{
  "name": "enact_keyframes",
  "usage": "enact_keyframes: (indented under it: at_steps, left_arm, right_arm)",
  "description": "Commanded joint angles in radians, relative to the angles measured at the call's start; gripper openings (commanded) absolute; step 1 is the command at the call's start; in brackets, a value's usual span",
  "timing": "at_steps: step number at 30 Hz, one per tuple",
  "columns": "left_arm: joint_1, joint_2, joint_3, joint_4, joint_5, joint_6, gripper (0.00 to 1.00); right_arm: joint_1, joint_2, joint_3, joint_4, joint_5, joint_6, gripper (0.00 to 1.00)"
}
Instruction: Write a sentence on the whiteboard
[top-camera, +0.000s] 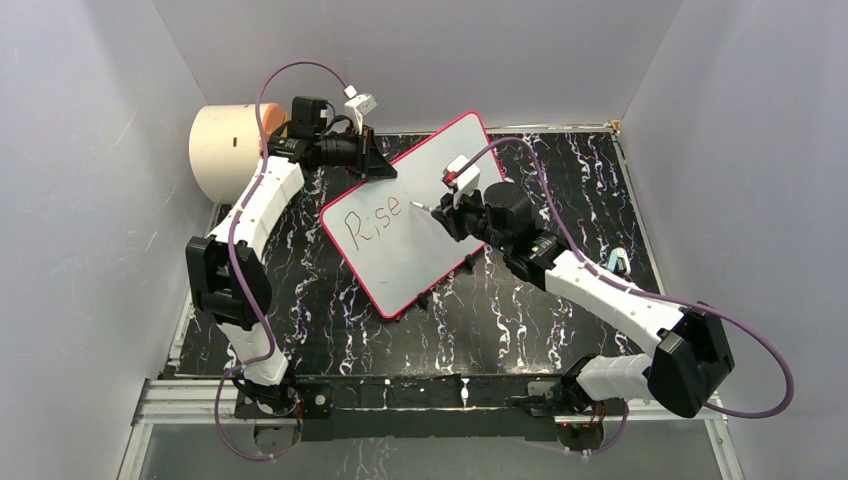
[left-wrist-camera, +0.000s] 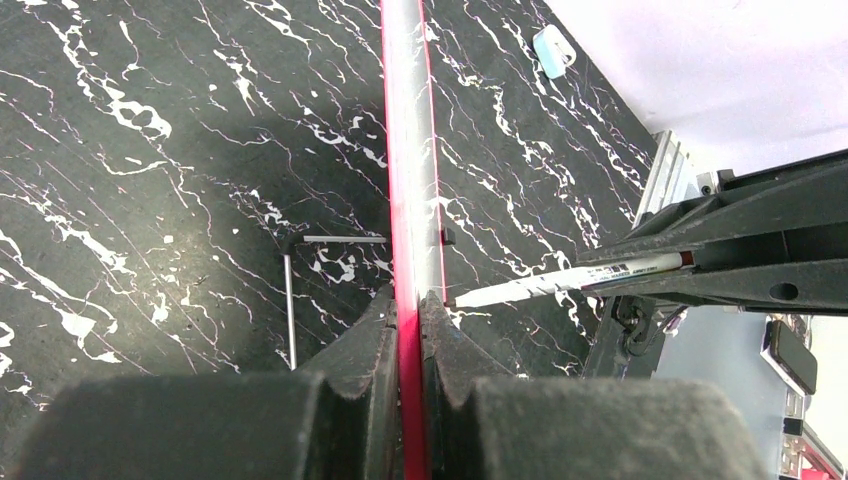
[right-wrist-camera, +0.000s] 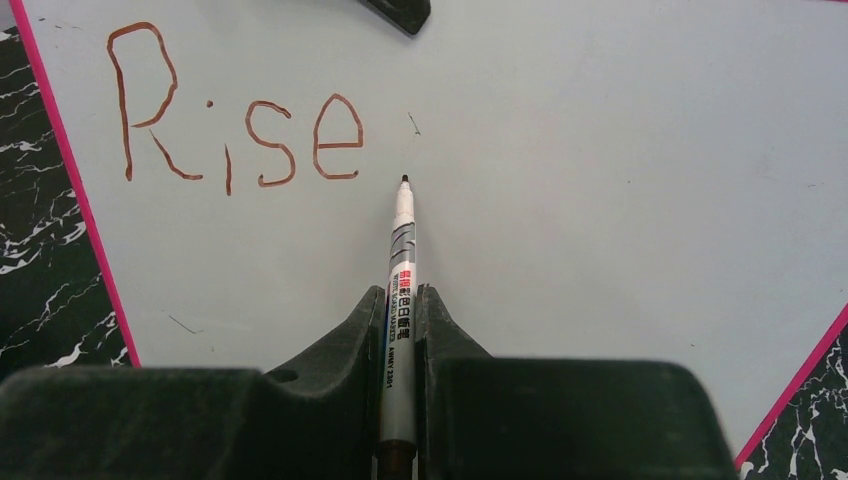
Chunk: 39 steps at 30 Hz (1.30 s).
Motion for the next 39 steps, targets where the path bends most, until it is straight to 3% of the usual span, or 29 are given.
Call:
enact_keyframes:
  at_steps: [1,24,39]
  left_arm:
    - [-0.022,0.032,-0.060,-0.161,0.030,0.068,0.00]
    - [-0.022,0.042,-0.066,-0.153,0.032,0.057,0.00]
    - [-0.021,0.092,-0.060,-0.179,-0.040,0.053,0.00]
  right_arm:
    - [0.018,0.006,0.055,0.083,0.054,-0.036,0.00]
    - [0.034,0.004,0.078,-0.011,0.056,-0.057,0.00]
    - [-0.006,-0.002,0.089,0.079,0.131,-0.134,0.00]
